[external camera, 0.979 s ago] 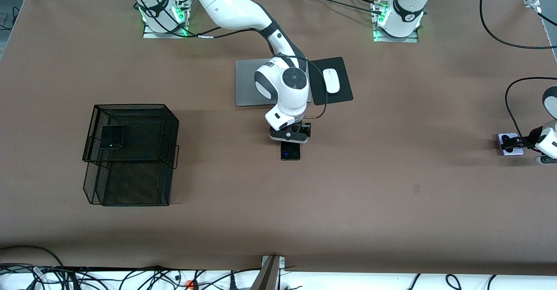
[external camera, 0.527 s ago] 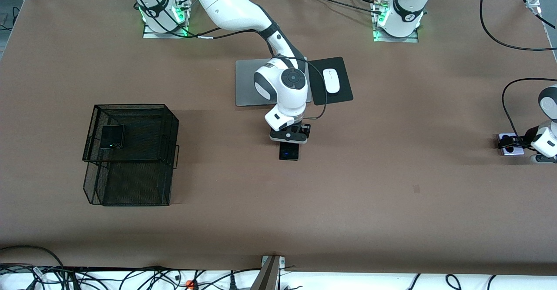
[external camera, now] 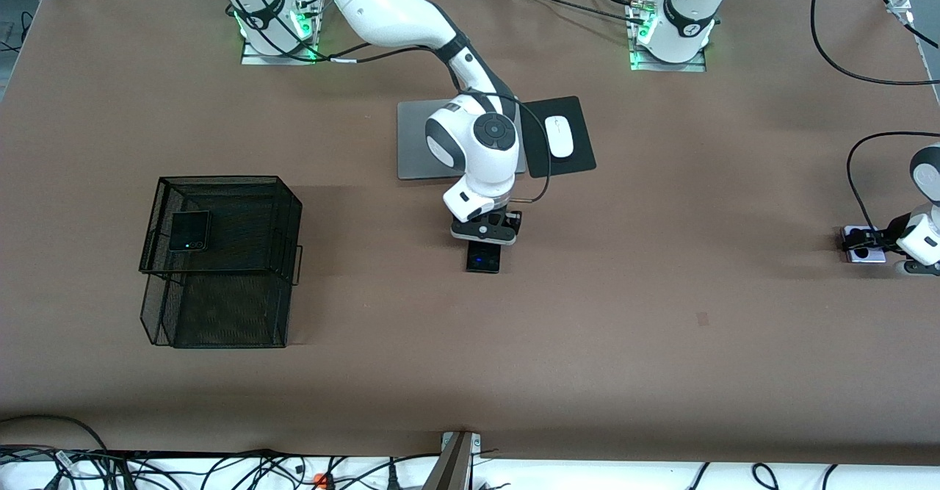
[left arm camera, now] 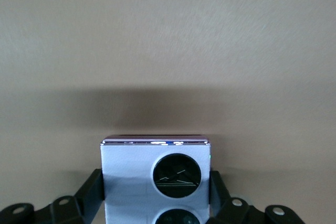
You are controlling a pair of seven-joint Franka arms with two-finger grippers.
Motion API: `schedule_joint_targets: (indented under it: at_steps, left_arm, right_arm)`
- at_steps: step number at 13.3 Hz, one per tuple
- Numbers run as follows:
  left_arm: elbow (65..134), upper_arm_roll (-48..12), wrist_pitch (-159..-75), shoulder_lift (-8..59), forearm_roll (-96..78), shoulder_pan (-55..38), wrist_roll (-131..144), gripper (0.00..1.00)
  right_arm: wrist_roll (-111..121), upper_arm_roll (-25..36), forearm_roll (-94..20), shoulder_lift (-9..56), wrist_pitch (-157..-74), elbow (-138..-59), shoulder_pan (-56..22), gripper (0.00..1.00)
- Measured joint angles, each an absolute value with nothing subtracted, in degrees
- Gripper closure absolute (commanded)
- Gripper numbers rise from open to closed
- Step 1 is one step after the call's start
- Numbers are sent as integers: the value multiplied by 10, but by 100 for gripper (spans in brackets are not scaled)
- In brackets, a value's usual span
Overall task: Place phones with both arms
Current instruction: 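Grasp the bar phone with the right gripper while the left gripper grasps the white phone, then carry the bar phone into the organizer while the left gripper carries the white phone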
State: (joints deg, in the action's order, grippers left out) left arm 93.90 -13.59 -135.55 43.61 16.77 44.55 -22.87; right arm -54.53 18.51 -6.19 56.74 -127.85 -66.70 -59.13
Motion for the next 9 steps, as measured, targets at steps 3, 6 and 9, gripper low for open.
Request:
schedule_joint_targets:
  at_steps: [3,6,9]
  left_arm:
    - [928,-158,-1325,409,168,445,-229,74]
    - [907,-200,-1242,357,168,445,-229,74]
    - [864,-265,-1131,323,167,444,-229,74]
  right_arm:
    - [-519,188,-62,521,-1184,-641,-578,100]
    - [-454,189,-64,455,-1085,-633,-550,100]
    - [-356,197,-72,387,-1000,-652,-505,100]
